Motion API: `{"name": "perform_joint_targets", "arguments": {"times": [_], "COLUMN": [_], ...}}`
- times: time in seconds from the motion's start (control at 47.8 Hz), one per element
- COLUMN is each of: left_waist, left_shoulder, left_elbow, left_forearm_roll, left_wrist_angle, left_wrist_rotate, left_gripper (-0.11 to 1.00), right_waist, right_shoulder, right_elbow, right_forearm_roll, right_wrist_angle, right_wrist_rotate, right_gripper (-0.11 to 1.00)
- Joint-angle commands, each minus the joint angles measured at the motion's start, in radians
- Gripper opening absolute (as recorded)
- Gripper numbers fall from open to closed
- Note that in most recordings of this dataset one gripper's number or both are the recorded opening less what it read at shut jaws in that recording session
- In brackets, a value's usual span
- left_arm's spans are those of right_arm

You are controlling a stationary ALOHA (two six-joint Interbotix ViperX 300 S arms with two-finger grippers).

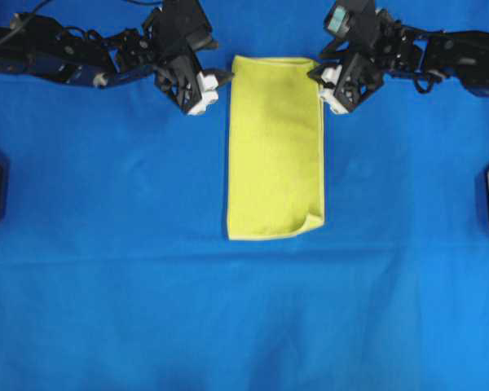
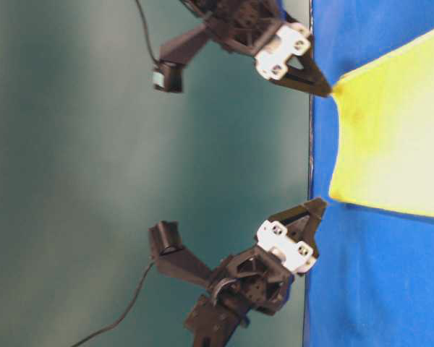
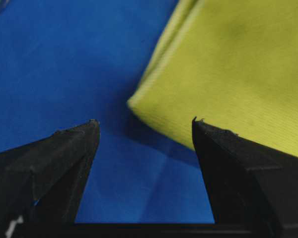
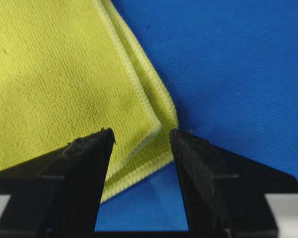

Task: Fold the yellow towel.
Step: 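Pinch the top corners with both grippers and lift them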

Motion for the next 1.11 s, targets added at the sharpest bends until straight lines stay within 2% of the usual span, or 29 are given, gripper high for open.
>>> {"name": "perform_joint_targets", "arguments": {"times": [0.0,0.168,0.272,0.524,0.607,0.733,0.775,0.859,1.089], "left_waist": [0.023,0.037,0.037,0.035,0.035,0.035,0.035,0.035,0.031], "left_shoulder": [0.012,0.061,0.086,0.129,0.130,0.129,0.130,0.130,0.123], "left_elbow": [-0.035,-0.067,-0.086,-0.109,-0.106,-0.107,-0.110,-0.115,-0.118], "left_forearm_roll": [-0.002,0.000,0.000,0.000,0.000,0.000,0.000,0.000,0.000], "left_wrist_angle": [-0.012,-0.012,-0.012,0.008,0.017,0.012,0.009,0.008,0.014], "left_wrist_rotate": [0.002,0.002,0.002,0.014,0.018,0.020,0.021,0.021,0.023], "left_gripper": [0.72,0.72,0.68,0.41,0.31,0.16,0.10,0.04,0.03], "right_waist": [-0.008,-0.043,-0.061,-0.075,-0.077,-0.077,-0.075,-0.075,-0.077], "right_shoulder": [0.015,0.051,0.055,0.072,0.080,0.089,0.087,0.087,0.083], "right_elbow": [-0.023,-0.029,-0.026,-0.021,-0.018,-0.015,-0.011,-0.002,-0.006], "right_forearm_roll": [0.003,0.003,0.000,-0.003,-0.005,-0.003,-0.002,0.000,0.009], "right_wrist_angle": [-0.020,-0.020,-0.020,-0.025,-0.026,-0.035,-0.041,-0.052,-0.072], "right_wrist_rotate": [0.003,0.003,0.003,-0.003,-0.005,-0.003,-0.003,0.002,0.011], "right_gripper": [0.55,0.55,0.55,0.53,0.44,0.12,0.05,0.05,0.05]}}
